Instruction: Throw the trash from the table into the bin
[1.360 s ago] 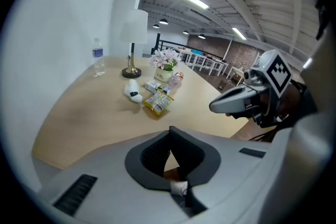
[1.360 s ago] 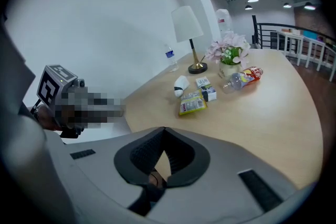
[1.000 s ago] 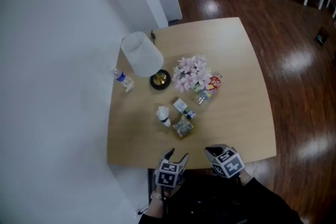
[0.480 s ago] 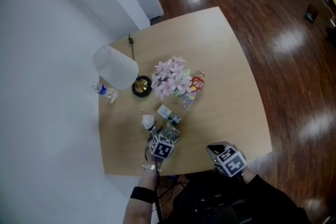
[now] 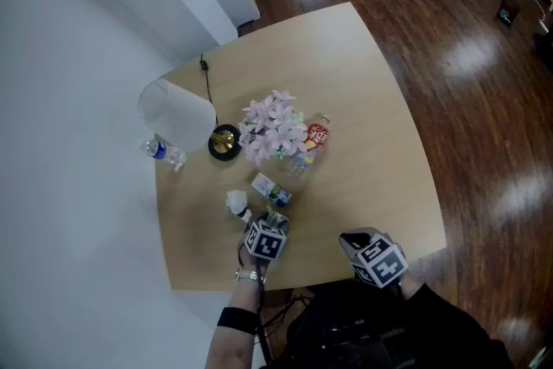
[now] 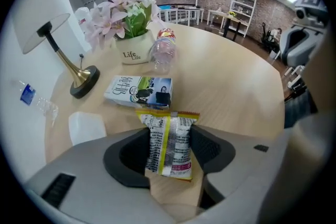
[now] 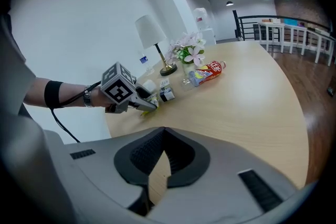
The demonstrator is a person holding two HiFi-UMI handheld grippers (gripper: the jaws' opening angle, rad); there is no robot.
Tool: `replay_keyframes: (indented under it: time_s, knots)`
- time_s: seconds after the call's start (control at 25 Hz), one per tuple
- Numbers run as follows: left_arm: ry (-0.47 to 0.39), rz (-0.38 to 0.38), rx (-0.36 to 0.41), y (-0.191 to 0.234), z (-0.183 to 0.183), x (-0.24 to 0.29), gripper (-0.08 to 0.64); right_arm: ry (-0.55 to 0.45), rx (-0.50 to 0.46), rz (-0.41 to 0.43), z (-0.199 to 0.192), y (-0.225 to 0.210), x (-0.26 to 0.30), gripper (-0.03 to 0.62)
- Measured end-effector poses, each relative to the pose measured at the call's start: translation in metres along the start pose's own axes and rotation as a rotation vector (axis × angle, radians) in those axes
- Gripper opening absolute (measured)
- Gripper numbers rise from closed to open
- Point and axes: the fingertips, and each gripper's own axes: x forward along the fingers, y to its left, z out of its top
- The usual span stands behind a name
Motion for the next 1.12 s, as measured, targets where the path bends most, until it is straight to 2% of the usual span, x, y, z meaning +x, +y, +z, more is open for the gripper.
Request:
replay_keyframes:
  time_s: [0.04, 0.16, 0.4, 0.52, 0.8, 1.12]
  knots:
    - [-0.006, 0.010, -0.006, 0.000, 0.000, -0.002, 0.224, 0.006, 0.001, 0.003, -0.001, 0.002, -0.001, 0.006]
    - [-0.026, 0.015, -0.055, 0.000, -0.004, -0.011, 0.178, 0.012, -0.002, 0.004, -0.004, 0.007, 0.001, 0.006]
    - [-0.175, 0.002, -0.185, -0.019, 0.001, -0.080, 0.147, 0.016, -0.038, 0.025, 0.003, 0.027, 0.001, 0.006]
    - [-0.237, -0.013, -0.243, -0.037, -0.009, -0.121, 0.144, 0.016, -0.078, 0.046, 0.007, 0.045, 0.006, 0.006]
    - [-0.269, 0.023, -0.372, -0.053, -0.069, -0.164, 0.143, 0.035, -0.161, 0.102, 0.012, 0.092, 0.021, 0.006]
    - [-0.263, 0.107, -0.571, -0.044, -0.164, -0.181, 0.143, 0.145, -0.304, 0.201, -0.010, 0.162, 0.056, 0.006]
